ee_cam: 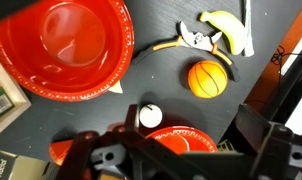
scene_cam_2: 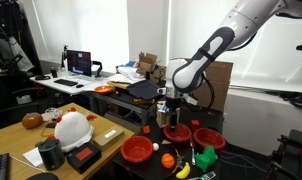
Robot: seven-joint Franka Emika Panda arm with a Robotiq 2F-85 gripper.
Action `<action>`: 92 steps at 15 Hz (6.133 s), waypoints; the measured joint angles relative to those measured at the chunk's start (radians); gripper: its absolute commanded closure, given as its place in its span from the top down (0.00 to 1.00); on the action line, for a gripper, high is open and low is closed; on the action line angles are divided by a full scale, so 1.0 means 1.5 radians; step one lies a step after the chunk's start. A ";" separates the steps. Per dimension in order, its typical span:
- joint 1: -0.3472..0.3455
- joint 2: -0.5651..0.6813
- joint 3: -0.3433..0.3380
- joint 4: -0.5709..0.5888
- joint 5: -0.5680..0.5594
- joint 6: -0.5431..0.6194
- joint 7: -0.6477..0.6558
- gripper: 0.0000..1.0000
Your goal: Pick up the orange ball from the table and put it in the bowl
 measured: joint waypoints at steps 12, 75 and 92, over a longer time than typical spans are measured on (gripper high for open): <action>0.013 0.047 0.027 0.061 0.003 -0.064 -0.001 1.00; 0.142 0.264 -0.046 0.503 -0.015 -0.141 0.197 0.07; 0.191 0.470 -0.042 0.763 0.019 -0.219 0.198 0.07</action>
